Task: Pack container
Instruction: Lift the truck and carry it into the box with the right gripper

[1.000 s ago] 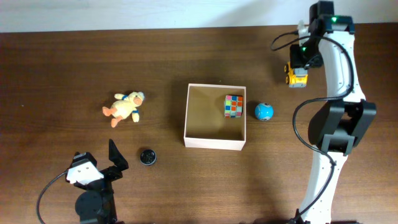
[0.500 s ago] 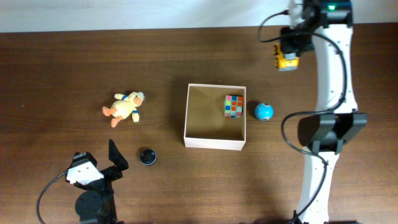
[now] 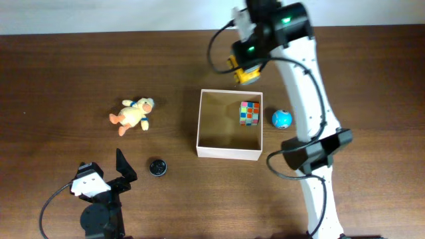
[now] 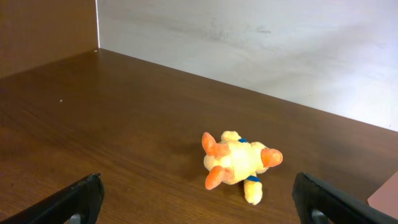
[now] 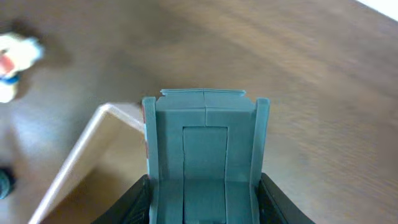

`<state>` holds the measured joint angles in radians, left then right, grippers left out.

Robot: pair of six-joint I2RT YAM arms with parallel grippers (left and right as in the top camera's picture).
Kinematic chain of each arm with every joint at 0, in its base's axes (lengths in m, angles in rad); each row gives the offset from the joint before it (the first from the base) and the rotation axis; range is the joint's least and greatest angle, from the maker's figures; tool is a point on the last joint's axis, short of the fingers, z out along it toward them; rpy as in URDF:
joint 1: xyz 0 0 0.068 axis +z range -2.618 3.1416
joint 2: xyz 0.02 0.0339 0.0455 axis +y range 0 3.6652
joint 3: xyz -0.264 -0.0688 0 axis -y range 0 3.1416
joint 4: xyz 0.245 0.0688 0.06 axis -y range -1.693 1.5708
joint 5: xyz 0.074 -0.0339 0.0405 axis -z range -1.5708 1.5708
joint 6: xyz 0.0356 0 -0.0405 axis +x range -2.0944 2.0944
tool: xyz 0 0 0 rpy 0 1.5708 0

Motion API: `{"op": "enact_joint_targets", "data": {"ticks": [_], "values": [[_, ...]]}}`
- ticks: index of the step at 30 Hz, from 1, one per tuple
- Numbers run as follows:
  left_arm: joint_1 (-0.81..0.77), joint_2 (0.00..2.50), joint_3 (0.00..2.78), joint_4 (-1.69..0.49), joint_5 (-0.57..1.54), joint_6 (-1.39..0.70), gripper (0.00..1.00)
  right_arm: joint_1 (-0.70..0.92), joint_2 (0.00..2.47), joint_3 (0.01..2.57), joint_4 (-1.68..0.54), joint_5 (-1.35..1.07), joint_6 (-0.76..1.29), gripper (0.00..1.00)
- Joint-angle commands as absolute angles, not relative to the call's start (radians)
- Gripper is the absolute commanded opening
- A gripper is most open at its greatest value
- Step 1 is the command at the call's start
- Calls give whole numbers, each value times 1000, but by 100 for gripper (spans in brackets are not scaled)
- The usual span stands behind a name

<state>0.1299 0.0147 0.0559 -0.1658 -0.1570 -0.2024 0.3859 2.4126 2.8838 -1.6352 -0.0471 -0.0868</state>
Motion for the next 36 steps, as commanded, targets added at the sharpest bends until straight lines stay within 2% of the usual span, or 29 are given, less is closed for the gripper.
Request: {"op": "enact_joint_targets", "data": {"ticks": [1,7,23,36], "values": [[125,6,49,-162,-150,-186,99,436,2383,2912,-1663,-56,-30,41],[125,6,49,-162,-150,-186,99,491,2383,2911,-1699,-53,92,41],[125,6,49,-162,-150,-186,99,520,2431,2886,-1699,-41,332,41],[125,6,49,-162,-150,-186,99,538,2443,2672,-1695,-7,435,41]]}}
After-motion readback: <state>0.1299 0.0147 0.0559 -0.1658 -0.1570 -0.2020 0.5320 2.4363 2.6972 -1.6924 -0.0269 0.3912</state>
